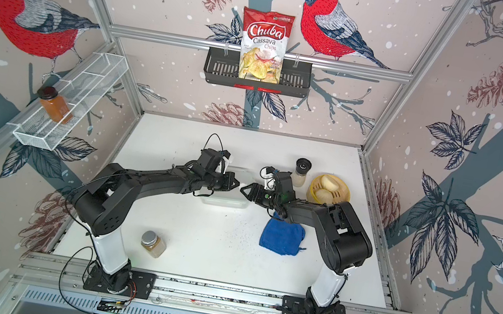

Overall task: Wipe the insides of the lunch boxes
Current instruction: Open the fastener of the lunch box, then adjust the lunch box at the center of the board.

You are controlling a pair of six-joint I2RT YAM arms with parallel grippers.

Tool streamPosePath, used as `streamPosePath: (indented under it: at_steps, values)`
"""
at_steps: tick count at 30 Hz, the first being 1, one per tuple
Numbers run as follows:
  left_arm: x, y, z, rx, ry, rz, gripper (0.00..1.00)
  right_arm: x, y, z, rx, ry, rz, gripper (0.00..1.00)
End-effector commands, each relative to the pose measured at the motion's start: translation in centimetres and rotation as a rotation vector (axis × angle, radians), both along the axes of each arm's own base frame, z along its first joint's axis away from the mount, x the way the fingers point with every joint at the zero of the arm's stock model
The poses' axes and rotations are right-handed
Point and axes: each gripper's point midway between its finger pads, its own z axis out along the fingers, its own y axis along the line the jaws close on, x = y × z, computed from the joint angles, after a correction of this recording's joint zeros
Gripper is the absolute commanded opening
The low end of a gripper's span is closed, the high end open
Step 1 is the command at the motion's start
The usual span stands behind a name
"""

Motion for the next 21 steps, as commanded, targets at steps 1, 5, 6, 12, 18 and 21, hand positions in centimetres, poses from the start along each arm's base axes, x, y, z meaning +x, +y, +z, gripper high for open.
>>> streamPosePath:
  at_steps: [1,5,6,12,18,21]
  values:
    - [-6.6,4.3,-6.2,0.247,0.325,0.003,0.00,-0.9,-1.0,0.3,-0.002,0.028,-0.005,0.66]
    - [-5.3,3.6,-4.0,0.232,0.293,0.000,0.00,-0.8,-2.8,3.1,-0.011,-0.031,-0.056,0.68]
    - [-4.7,3.2,-2.9,0.224,0.273,-0.005,0.00,-0.9,-3.4,3.7,-0.021,-0.047,-0.070,0.68]
    - [-0.2,1.4,5.9,0.189,0.111,-0.003,0.00,-2.4,-6.9,4.6,-0.128,-0.071,-0.145,0.66]
    - [4.1,3.7,9.8,0.202,0.026,0.075,0.00,-5.2,-7.3,2.3,-0.254,-0.052,-0.148,0.00]
    - [6.2,6.0,9.1,0.201,0.036,0.133,0.00,-6.8,-5.3,1.7,-0.299,-0.057,-0.098,0.00]
